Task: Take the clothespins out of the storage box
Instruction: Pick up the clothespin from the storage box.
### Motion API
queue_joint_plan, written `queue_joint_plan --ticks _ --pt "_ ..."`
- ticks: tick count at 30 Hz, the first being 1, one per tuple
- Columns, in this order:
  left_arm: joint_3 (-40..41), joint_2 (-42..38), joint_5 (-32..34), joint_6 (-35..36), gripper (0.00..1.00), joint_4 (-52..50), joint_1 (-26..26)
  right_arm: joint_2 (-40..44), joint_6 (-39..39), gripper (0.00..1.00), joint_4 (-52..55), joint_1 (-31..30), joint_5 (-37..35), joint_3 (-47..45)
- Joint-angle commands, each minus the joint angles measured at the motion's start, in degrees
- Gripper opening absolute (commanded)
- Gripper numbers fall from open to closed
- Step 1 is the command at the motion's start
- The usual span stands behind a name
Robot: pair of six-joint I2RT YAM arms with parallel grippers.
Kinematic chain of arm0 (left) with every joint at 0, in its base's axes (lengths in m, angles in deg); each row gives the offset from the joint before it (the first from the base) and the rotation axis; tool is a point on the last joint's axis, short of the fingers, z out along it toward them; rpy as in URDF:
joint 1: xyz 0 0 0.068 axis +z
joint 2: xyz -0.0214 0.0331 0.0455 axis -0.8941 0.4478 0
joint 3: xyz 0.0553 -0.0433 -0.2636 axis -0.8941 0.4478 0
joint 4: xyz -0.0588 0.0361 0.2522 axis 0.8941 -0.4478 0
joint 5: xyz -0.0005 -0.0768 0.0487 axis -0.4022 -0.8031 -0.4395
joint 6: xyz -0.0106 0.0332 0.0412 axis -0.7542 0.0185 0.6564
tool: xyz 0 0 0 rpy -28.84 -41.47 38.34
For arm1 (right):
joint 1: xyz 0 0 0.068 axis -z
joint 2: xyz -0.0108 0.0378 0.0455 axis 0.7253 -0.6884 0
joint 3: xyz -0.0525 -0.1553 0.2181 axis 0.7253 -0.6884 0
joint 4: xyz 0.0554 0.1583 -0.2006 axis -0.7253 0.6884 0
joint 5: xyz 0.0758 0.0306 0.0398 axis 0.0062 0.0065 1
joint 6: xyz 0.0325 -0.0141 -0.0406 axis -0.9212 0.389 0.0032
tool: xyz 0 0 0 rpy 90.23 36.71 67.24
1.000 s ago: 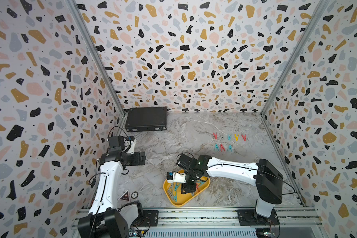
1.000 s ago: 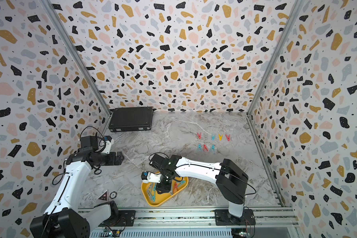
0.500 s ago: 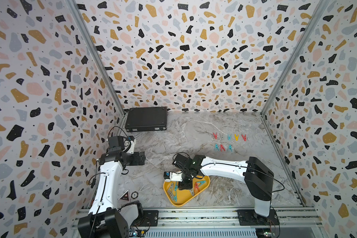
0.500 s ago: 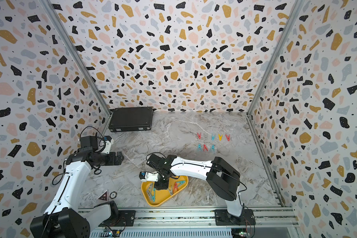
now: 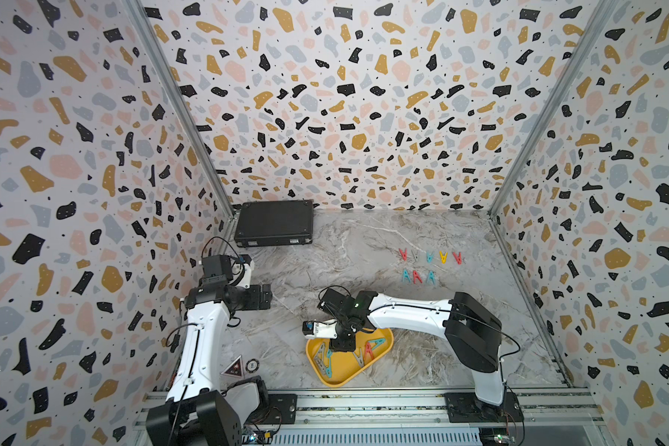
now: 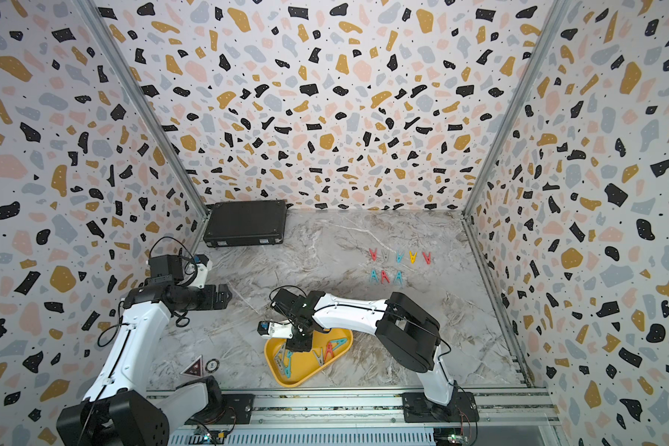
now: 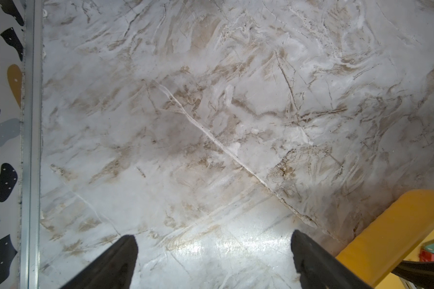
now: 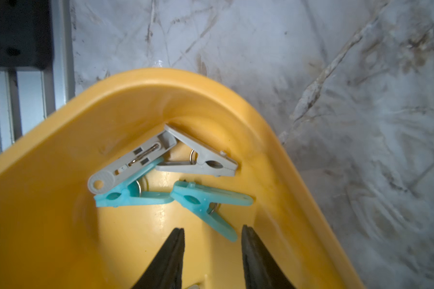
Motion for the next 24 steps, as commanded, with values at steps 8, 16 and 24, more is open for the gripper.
queue_joint_plan --ticks 8,16,24 --pt "-0.5 0.1 -0.2 -0.3 1.00 0.9 0.5 -2.5 0.9 0.44 -0.2 -0.1 -0.5 1.6" --pt "-0.6 0.2 -0.3 -0.4 1.00 0.8 0.7 -2.8 -0.1 0.43 -0.8 -0.1 -1.2 0.2" --pt "-0.5 0.2 -0.5 -0.3 1.00 0.8 0.9 -1.4 -0.8 0.38 -1.4 -0.1 -2.1 -1.9"
